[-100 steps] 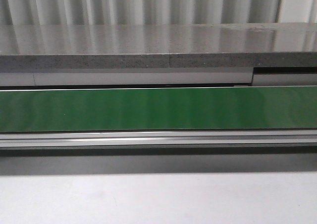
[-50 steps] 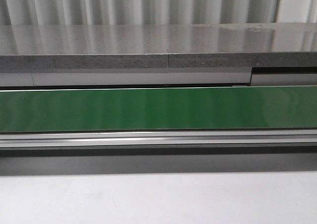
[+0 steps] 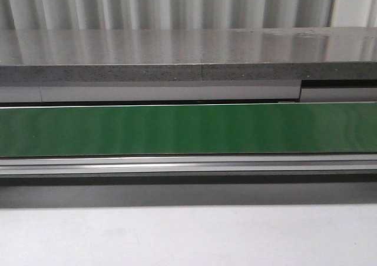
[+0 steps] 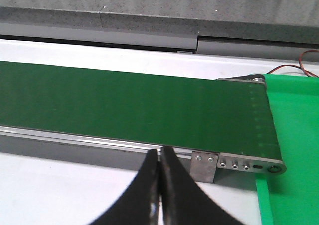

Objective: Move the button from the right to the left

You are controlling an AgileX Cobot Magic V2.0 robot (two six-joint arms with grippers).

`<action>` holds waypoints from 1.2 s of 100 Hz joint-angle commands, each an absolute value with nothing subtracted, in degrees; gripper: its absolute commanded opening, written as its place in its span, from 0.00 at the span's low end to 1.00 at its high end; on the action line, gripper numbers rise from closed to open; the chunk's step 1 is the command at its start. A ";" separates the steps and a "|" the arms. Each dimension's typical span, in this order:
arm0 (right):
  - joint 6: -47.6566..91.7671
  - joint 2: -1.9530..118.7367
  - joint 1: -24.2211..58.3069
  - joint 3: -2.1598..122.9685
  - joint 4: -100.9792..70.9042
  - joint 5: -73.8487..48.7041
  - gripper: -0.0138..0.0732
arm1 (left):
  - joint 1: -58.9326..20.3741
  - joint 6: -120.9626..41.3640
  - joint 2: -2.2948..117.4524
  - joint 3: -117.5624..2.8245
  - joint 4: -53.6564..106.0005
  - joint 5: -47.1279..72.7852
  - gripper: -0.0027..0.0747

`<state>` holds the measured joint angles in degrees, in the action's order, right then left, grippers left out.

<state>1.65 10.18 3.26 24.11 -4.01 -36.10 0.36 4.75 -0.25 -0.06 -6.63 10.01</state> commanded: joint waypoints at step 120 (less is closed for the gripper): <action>-2.61 1.14 -3.97 -0.59 0.77 6.05 0.08 | -0.07 5.41 -2.26 1.32 -6.24 5.77 0.01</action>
<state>-2.12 4.64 -3.62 -1.45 -0.48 3.95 0.36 4.87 -0.25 -0.06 -6.63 10.05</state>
